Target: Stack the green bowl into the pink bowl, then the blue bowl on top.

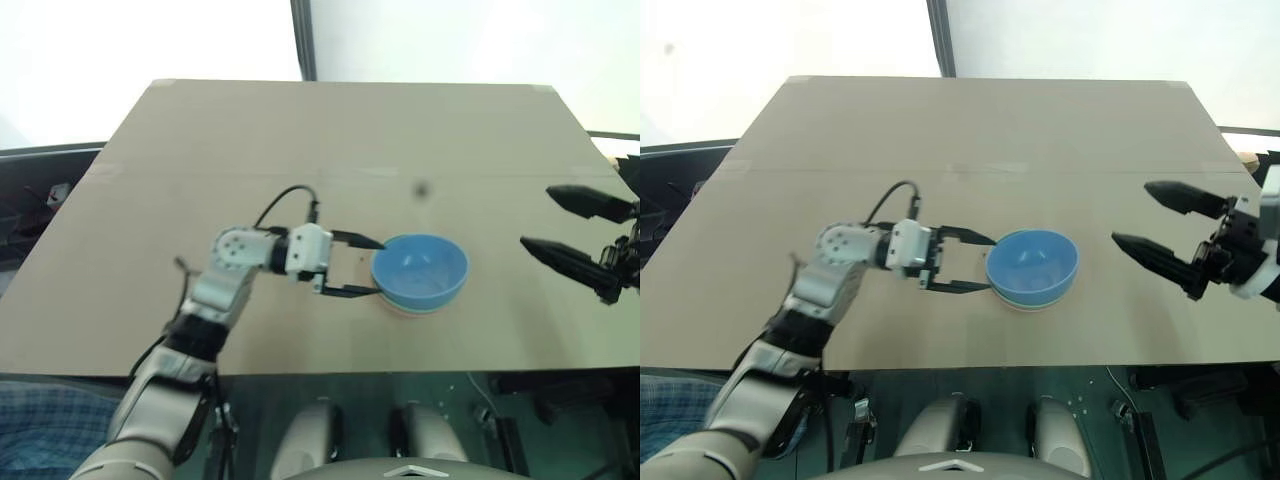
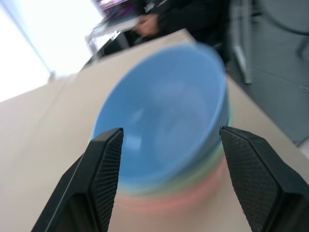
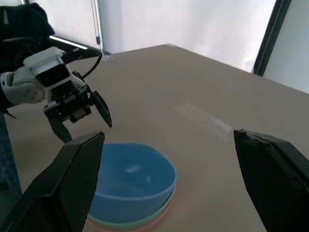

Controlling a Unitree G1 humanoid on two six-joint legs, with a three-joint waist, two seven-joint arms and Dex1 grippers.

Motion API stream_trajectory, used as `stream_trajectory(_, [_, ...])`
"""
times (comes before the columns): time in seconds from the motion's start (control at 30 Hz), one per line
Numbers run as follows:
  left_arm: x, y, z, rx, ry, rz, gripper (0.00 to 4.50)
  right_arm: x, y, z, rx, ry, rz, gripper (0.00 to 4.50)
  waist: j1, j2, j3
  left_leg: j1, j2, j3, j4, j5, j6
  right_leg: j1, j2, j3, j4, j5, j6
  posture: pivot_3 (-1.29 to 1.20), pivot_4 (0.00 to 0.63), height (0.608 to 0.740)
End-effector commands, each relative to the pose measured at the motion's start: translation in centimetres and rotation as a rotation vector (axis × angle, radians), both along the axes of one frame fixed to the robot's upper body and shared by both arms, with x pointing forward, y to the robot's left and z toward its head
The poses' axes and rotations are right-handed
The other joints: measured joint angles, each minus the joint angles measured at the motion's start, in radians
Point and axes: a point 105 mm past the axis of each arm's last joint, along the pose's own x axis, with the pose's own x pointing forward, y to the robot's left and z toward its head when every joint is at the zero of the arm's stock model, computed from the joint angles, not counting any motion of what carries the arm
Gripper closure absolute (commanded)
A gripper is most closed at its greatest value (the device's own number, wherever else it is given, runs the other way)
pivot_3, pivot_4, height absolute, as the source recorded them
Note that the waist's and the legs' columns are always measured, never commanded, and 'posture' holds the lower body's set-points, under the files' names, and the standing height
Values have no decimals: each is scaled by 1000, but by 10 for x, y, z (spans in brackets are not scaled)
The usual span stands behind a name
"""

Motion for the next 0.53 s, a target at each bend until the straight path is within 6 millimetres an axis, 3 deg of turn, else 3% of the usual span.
stream_trajectory(0.03, [-13, 24, 10, -33, 96, 149, 1141, -10, -9, -3, -75, -2, -12, 0, 1, 0, 0, 0, 0, 0, 0, 0, 0, 1, 0, 0, 0, 0, 0, 0, 150, 740])
stream_trajectory(0.2, [-28, 47, 25, -110, 159, 277, 1141, -19, -24, -27, -120, 81, -22, 0, 20, 1, 1, 1, -1, -1, 0, -1, 1, 3, -4, -1, -2, 0, 0, 0, 150, 740])
stream_trajectory(0.33, [-42, 64, 25, -91, 174, 342, 1141, -24, -35, -45, -203, 122, -11, 0, 19, 3, 1, 3, -1, 0, -3, -1, 1, 4, -4, 0, -4, 0, 0, 0, 150, 740])
stream_trajectory(0.53, [-54, 70, 24, -81, 169, 368, 1141, -23, -45, -49, -238, 126, -12, 0, 19, 5, 2, 4, -1, 0, -4, -1, 0, 4, -4, 0, -5, -2, -3, 0, 150, 740])
